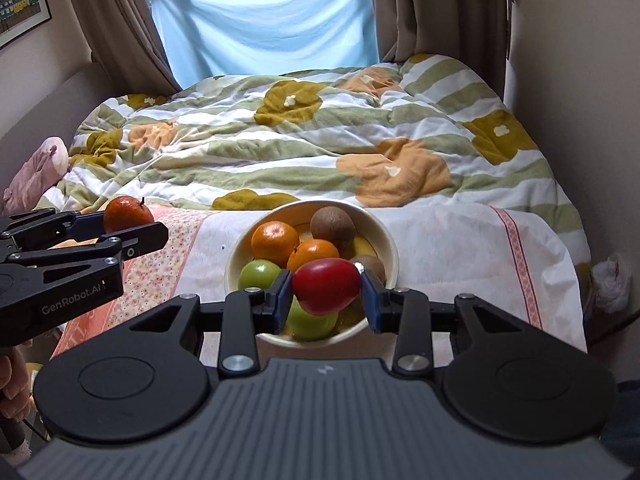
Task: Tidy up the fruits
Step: 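Carry the mandarin to the bowl with the left tool while the right tool carries the tomato, then open the left tool over the bowl while the right tool releases the tomato into it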
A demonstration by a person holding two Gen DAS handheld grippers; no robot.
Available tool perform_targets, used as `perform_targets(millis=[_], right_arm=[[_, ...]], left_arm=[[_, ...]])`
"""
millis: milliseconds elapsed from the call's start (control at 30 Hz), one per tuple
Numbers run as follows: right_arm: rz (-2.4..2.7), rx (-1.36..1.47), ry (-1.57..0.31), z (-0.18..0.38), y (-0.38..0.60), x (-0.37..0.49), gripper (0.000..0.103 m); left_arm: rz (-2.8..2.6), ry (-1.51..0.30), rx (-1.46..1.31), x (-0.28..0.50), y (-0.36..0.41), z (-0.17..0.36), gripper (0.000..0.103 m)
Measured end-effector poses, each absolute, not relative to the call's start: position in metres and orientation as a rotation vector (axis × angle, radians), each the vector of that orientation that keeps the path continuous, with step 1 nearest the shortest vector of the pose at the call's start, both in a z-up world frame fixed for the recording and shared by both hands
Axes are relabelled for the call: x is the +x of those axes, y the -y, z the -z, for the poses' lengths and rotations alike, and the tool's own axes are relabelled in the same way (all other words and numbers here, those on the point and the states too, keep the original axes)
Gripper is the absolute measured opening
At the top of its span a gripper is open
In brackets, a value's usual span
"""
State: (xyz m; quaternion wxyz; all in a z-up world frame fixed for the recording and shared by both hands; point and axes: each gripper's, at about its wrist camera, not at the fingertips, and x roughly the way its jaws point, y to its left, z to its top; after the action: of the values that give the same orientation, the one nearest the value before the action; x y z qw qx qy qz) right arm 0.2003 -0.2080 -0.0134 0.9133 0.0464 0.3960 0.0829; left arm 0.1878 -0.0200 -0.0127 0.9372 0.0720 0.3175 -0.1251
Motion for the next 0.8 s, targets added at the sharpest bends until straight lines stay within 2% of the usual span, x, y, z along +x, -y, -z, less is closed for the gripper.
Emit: perform_targets(millis=[433,800], right_arm=[[-0.271,0.009,-0.889,0.063,0.235,0.304,0.052],[-0.342,0.022,-0.955,0.106,0.244,0.342,0.052]], left_arm=[[0.22,-0.769,0.13,0.292,0.066,0.053,0.043],[0.184,-0.884,0.136,0.345,0.082,0.105,0.044]])
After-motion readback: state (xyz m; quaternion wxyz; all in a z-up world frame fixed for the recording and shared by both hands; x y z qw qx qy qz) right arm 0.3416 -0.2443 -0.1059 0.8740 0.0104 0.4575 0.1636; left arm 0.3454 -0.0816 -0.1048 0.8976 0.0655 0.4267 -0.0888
